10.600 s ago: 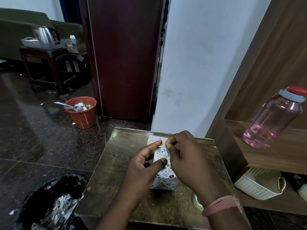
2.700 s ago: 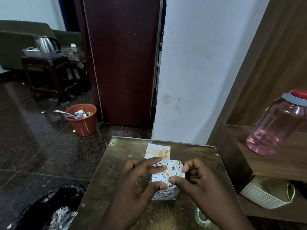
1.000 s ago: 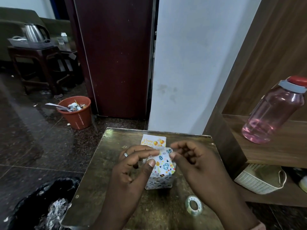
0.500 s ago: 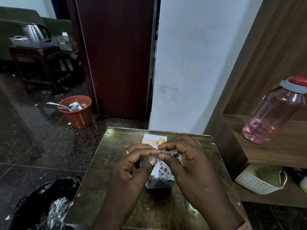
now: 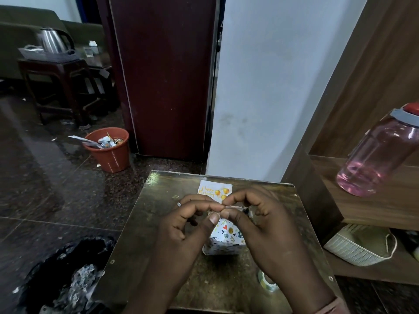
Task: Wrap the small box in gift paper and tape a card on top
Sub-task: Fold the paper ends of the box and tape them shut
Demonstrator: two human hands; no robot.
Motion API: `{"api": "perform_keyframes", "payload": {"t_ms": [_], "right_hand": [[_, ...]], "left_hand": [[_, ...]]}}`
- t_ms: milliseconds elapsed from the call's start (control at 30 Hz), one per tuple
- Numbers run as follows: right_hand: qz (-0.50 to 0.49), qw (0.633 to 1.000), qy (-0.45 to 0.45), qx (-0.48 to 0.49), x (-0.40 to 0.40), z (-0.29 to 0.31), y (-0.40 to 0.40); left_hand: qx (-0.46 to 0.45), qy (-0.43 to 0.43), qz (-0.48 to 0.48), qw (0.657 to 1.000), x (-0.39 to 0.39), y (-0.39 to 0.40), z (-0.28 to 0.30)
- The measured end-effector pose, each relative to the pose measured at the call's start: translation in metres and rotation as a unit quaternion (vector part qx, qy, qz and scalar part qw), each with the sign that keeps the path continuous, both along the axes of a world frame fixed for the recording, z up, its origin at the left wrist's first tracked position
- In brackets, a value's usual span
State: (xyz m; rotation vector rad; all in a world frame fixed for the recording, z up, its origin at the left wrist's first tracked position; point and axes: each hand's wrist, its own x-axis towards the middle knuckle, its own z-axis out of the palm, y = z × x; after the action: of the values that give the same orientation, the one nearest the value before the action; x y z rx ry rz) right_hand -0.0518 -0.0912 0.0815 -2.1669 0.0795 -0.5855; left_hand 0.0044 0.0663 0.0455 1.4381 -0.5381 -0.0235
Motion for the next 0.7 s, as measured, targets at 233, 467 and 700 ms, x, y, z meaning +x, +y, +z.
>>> {"api": "perform_keyframes", "payload": {"t_ms": [233, 467, 700], "right_hand": [[0.055, 0.997, 0.025, -0.049, -0.0042, 0.0019, -0.0010], [0.053, 0.998, 0.020, -0.014, -0.0018, 0.0011, -0.0003], [0.070, 0.997, 0.028, -0.023, -0.0061, 0.0079, 0.0005]], "left_hand": [[-0.010, 0.008, -0.006, 1.000, -0.0003, -0.0012, -0.0014], [-0.060, 0.037, -0.033, 0.997, 0.0030, -0.0011, -0.0055], [-0.100, 0.061, -0.057, 0.991, -0.0003, -0.0037, -0.0029]]}}
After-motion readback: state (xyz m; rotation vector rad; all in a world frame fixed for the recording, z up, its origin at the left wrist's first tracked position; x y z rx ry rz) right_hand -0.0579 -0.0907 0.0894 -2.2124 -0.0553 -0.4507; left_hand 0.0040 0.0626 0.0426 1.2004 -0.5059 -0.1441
